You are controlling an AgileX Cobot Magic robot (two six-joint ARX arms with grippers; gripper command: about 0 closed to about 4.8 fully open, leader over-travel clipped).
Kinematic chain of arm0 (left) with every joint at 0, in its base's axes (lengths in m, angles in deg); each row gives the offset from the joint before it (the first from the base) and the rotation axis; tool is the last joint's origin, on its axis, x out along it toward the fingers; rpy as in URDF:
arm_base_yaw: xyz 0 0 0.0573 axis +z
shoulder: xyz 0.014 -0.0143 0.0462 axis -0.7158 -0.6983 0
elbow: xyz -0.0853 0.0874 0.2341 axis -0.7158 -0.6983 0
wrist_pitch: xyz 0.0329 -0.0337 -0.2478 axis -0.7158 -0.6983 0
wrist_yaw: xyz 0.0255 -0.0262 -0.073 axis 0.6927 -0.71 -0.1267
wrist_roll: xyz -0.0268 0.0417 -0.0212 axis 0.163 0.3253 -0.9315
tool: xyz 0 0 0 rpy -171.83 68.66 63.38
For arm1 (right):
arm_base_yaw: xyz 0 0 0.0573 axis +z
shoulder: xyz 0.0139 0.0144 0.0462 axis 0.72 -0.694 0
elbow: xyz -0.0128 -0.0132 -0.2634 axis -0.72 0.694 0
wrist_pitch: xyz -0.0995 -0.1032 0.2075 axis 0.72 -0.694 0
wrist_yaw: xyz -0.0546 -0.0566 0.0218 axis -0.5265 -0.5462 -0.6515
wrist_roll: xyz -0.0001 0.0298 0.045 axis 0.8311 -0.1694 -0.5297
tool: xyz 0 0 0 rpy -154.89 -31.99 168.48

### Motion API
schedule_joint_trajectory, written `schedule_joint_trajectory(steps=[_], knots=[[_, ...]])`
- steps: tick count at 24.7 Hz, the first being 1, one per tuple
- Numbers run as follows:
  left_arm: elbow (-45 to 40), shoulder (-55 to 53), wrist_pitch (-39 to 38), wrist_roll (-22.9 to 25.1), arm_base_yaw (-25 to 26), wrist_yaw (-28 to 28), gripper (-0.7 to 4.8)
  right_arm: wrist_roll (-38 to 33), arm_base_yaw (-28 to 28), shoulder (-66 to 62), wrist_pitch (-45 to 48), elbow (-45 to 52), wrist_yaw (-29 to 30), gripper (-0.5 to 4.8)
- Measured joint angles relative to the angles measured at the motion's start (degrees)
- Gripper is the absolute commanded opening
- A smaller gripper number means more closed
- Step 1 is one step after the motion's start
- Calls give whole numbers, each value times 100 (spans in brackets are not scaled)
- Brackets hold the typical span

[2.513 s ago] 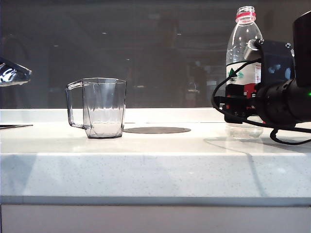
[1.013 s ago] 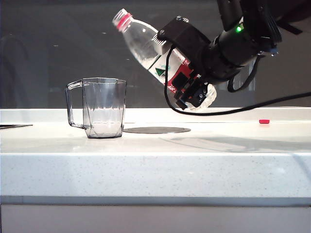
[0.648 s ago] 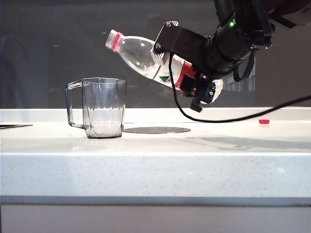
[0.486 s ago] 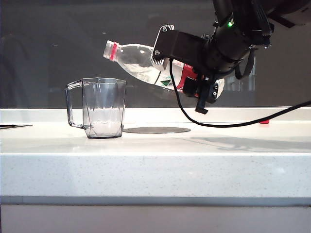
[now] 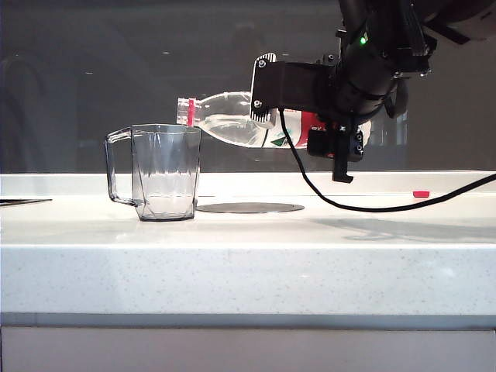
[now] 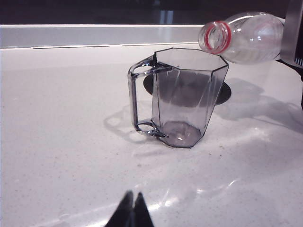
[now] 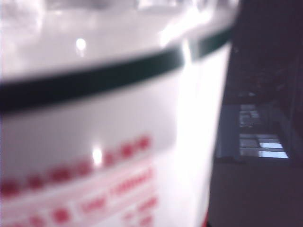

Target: Pick up the mineral water bottle on the table and pour water into the mug until it's half full.

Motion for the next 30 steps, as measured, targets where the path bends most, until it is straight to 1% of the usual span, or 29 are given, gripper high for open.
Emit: schedule_joint_trajectory(steps=[5, 11, 22, 30], knots=[[0, 0, 0, 0, -4, 2, -4, 413, 2, 2, 487, -7, -52, 241], [0, 0, 0, 0, -4, 0, -4, 844, 9, 2, 494, -7, -177, 241], [0, 2, 0, 0, -7, 0, -4, 1062, 9, 4, 610, -7, -319, 241], [0, 4, 0, 0, -7, 0, -4, 1185, 9, 4, 647, -7, -319, 241]])
